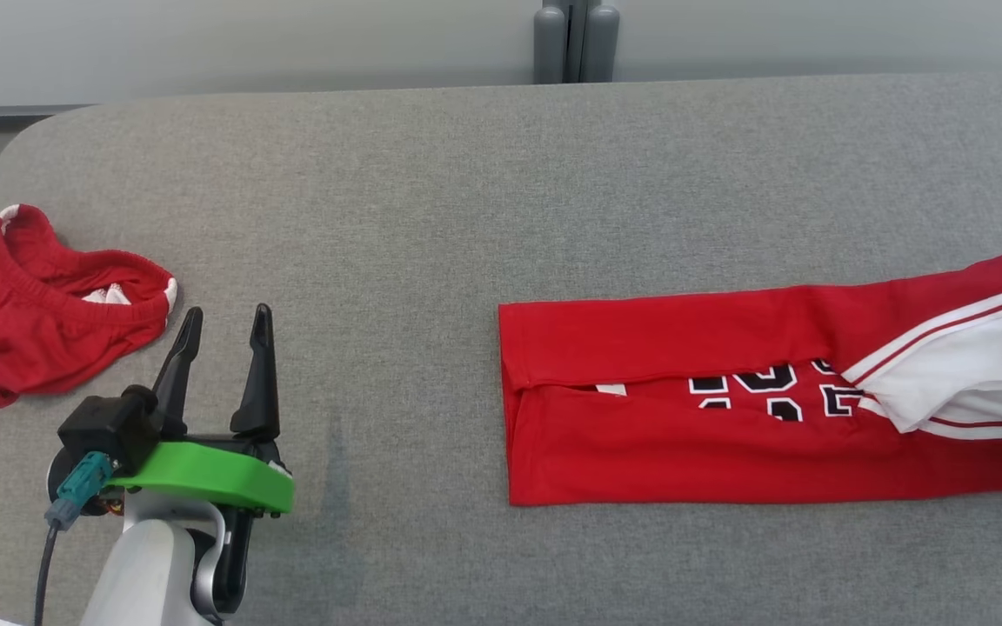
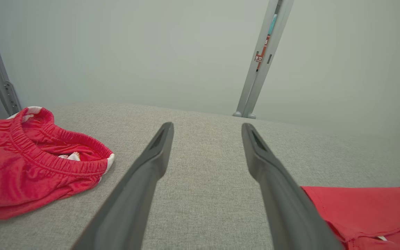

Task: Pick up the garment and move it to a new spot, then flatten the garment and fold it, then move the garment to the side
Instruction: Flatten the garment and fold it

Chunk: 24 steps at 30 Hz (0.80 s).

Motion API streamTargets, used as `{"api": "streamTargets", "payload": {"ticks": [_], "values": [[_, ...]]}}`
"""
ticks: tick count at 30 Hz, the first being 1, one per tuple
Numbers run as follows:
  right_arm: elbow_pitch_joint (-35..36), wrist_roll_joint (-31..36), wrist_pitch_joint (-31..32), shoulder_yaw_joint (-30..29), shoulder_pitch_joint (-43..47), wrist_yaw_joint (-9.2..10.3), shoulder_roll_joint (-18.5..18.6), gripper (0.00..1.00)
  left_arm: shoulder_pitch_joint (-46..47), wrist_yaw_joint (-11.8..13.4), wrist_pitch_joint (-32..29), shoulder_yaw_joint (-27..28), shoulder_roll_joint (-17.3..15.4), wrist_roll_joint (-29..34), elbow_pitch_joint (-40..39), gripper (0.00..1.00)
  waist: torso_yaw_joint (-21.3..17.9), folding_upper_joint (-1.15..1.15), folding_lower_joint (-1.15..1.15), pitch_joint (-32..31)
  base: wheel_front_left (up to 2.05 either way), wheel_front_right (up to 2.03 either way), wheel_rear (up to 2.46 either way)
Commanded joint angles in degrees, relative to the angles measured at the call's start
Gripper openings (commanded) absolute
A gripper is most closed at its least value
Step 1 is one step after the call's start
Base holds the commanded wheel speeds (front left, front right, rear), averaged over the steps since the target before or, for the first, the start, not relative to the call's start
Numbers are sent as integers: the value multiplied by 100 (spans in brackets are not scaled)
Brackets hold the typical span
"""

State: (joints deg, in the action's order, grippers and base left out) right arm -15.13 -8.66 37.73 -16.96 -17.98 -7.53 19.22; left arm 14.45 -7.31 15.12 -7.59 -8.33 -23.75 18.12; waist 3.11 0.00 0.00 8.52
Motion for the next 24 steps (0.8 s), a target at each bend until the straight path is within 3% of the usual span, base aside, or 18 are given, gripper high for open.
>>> {"api": "streamTargets", "payload": {"ticks": [1, 7, 12, 17, 24], "values": [[185, -50, 114, 131, 136, 8, -63, 0, -8, -24, 0, -12, -28, -28, 25, 100, 39, 0, 0, -66, 0, 0, 0], [1241, -258, 482, 1124, 474, 7, -461, 0, -66, -24, 1, -83, -27, -83, 62, 100, 129, 0, 0, -213, 0, 0, 0], [1684, -461, 666, 2121, 413, 7, -706, 0, -90, -24, 0, -92, -35, -112, 57, 100, 175, 0, 0, -266, 0, 0, 0], [1406, -537, 655, 2920, 120, 7, -944, 0, -21, -24, 0, -135, 5, -121, 45, 100, 251, 0, 0, -216, 0, 0, 0], [449, -375, 278, 3375, -493, 5, -1374, 0, 129, -24, 1, -252, 55, -172, 71, 100, 451, 0, 0, -76, 0, 0, 0]]}}
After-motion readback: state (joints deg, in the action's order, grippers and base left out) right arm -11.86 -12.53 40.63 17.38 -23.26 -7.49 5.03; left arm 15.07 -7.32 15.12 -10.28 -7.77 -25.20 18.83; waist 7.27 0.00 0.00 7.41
